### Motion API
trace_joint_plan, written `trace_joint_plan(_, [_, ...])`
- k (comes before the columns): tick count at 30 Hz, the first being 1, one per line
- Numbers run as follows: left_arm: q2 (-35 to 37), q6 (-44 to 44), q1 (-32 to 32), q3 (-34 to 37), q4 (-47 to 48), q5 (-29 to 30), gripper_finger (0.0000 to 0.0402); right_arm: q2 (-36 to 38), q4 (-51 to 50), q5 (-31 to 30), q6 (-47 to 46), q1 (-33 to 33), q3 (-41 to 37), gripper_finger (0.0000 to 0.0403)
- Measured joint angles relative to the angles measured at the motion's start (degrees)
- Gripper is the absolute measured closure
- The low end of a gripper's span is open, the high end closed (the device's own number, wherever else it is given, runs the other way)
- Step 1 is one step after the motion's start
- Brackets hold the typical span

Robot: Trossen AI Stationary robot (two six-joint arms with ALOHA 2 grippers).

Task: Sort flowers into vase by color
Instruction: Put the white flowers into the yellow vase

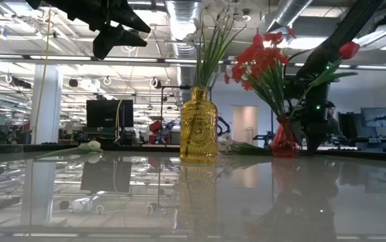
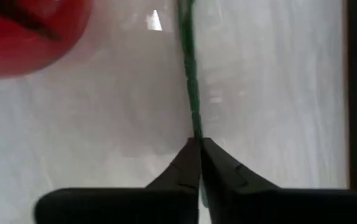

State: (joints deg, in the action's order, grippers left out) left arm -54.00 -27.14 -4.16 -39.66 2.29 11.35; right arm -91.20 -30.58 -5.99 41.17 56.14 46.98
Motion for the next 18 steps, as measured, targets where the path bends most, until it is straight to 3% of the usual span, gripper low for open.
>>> trace_joint_plan(3, [0.0,0.0,0.0,0.0,0.0,0.0,0.0250,0.1,0.6,-0.9,-0.9,0.0,0.0,0.0387])
trace_joint_plan(9, [0.0,1.3,0.0,0.0,0.1,0.2,0.0250,3.4,-1.6,-0.7,-1.3,-0.3,0.0,0.0387])
trace_joint_plan(18, [0.0,2.7,-0.5,0.0,0.1,1.6,0.0250,16.0,-4.7,-6.8,-4.9,-0.2,0.0,0.0386])
